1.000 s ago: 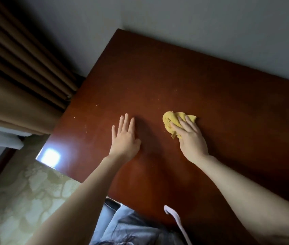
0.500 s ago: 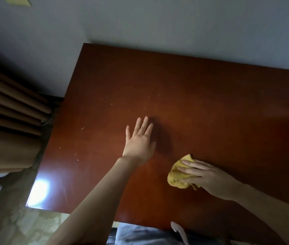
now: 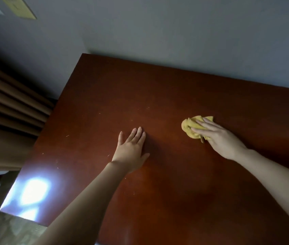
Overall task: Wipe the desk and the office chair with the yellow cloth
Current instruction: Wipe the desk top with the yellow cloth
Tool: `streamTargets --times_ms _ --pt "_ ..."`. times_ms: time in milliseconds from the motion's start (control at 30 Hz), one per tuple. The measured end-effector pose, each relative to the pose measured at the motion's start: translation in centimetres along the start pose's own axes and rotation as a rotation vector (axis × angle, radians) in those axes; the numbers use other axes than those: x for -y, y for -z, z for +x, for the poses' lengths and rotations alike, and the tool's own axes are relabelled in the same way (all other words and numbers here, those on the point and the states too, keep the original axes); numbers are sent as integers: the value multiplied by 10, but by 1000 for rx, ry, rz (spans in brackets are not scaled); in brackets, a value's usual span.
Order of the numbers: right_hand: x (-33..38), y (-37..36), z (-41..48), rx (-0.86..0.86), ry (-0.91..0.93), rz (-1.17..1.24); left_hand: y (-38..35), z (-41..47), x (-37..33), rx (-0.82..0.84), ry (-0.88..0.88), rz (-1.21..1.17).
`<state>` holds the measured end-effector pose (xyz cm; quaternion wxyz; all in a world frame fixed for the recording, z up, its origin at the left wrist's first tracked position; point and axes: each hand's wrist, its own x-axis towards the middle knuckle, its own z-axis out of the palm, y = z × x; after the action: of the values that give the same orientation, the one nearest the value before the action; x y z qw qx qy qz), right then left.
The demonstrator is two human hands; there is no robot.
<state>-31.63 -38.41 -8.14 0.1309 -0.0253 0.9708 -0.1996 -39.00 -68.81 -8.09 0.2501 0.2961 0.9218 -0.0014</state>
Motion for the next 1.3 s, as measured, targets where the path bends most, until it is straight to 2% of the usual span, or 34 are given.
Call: streamTargets --times_ms 233,367,467,533,767,933,1133,1300 --pt "-11 19 86 -87 -144 -16 11 5 3 -15 -14 36" --pt "1 23 137 -59 -264 -112 18 8 9 -1 -62 99" --pt "23 15 151 -53 -209 -128 26 11 13 14 -133 158" --pt "42 4 147 -69 -125 -127 30 13 16 33 -171 191" --pt "94 -39 89 -139 -17 -69 45 20 23 48 -324 243" --pt "109 -48 47 -168 39 -56 59 26 38 42 -417 142" --pt "97 -45 0 -190 -13 -74 67 49 37 3 -482 102" --pt "52 -23 -2 -178 -242 -43 66 76 19 54 -506 242"
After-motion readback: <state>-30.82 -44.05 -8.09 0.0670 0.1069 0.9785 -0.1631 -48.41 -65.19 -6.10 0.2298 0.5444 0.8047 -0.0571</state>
